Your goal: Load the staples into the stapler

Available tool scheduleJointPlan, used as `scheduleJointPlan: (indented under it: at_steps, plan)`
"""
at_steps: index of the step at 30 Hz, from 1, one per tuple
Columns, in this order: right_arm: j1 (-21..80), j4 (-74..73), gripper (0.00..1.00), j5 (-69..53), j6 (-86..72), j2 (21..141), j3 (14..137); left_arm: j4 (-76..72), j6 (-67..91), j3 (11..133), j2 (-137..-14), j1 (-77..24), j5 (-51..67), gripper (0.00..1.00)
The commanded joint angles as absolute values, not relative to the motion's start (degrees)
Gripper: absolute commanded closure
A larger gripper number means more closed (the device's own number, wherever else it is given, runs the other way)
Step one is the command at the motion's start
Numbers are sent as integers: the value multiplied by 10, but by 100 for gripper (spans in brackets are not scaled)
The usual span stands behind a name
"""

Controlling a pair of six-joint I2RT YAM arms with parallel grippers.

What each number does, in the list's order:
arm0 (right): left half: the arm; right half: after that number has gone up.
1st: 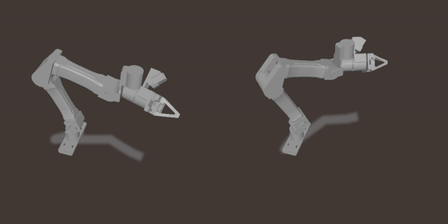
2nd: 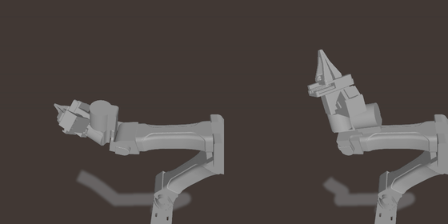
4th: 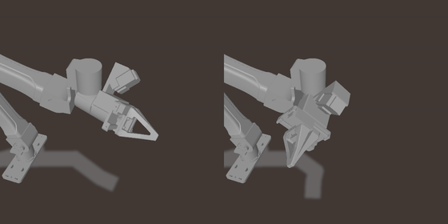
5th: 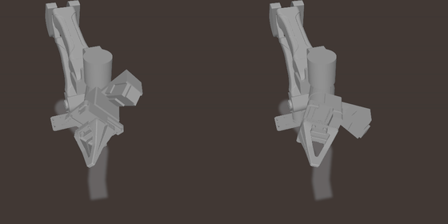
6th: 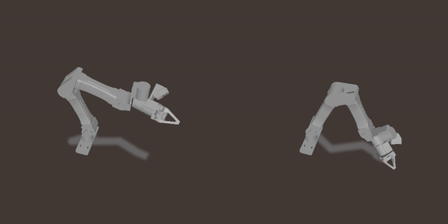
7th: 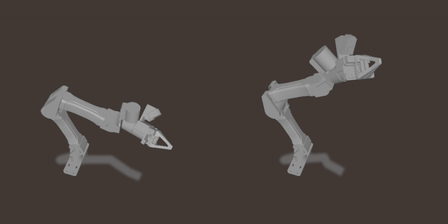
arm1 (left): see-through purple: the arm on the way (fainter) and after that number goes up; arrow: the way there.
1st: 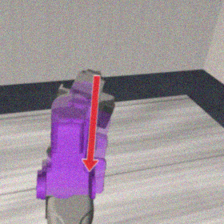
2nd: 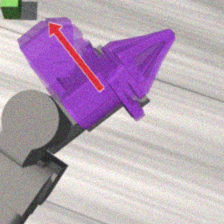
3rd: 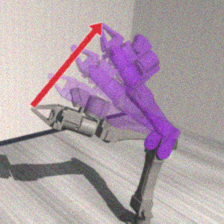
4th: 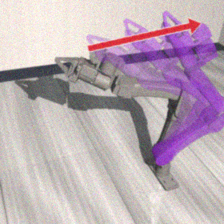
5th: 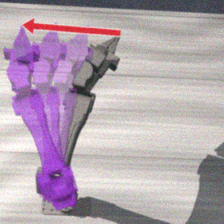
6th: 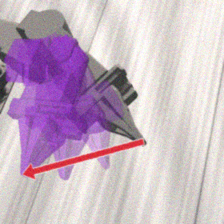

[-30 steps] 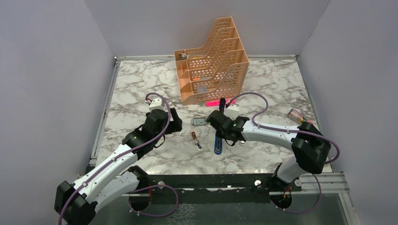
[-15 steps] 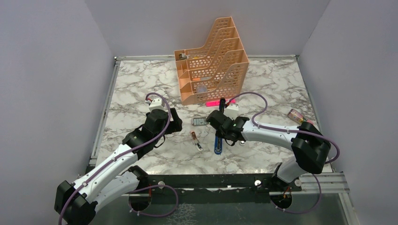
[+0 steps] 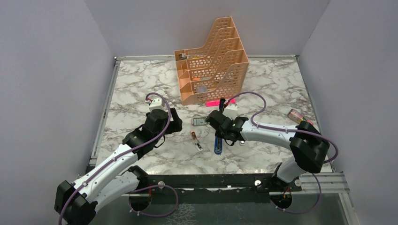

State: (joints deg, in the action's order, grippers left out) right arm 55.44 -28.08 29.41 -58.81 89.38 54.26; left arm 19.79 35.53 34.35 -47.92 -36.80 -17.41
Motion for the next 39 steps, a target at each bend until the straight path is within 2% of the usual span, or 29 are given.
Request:
scheduleJointPlan:
  at_steps: [1,39]
  plan:
    - [558,-273,81,308,-583,906,550,187,352,340,-475,-365,-173,19]
    - [558,-260,81,295,-571,882,545,187,352,339,-475,-365,-175,18]
